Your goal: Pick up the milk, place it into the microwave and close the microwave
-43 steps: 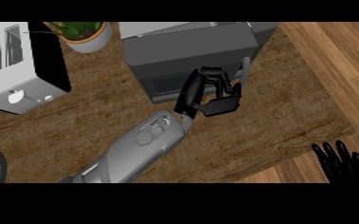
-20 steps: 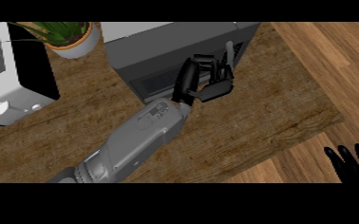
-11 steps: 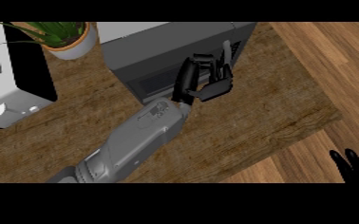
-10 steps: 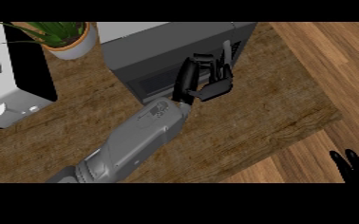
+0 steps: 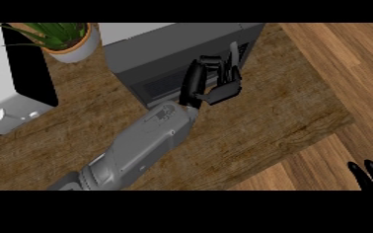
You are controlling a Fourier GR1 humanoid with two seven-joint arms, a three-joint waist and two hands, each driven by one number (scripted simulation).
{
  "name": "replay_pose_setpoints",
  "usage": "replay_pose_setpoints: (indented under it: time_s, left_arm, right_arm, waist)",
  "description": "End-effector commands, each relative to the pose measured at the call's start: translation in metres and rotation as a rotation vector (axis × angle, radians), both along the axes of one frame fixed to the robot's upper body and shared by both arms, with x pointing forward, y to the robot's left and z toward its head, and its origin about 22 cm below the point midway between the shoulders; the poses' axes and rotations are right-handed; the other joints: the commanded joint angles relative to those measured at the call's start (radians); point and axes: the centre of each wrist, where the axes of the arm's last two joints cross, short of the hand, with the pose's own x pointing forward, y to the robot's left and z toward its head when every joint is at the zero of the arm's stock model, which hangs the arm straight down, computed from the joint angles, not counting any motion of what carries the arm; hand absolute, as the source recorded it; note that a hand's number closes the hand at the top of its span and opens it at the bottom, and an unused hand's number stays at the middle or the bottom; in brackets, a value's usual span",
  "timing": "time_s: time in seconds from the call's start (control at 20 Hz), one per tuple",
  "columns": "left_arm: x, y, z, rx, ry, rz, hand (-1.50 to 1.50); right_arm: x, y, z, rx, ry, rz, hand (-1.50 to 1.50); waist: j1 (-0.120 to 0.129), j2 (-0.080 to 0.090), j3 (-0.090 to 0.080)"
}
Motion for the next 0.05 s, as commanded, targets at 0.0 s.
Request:
replay_pose_setpoints:
  time_s: [0.0]
  left_arm:
    - [0.0166,0.0019,0.0099,0.017,0.004,0.014,1.5]
  right_arm:
    - [-0.0014,-0.0018,0.0047,0.005,-0.016,0.028,-1.5]
  waist:
    - [-0.012,0.014,0.0]
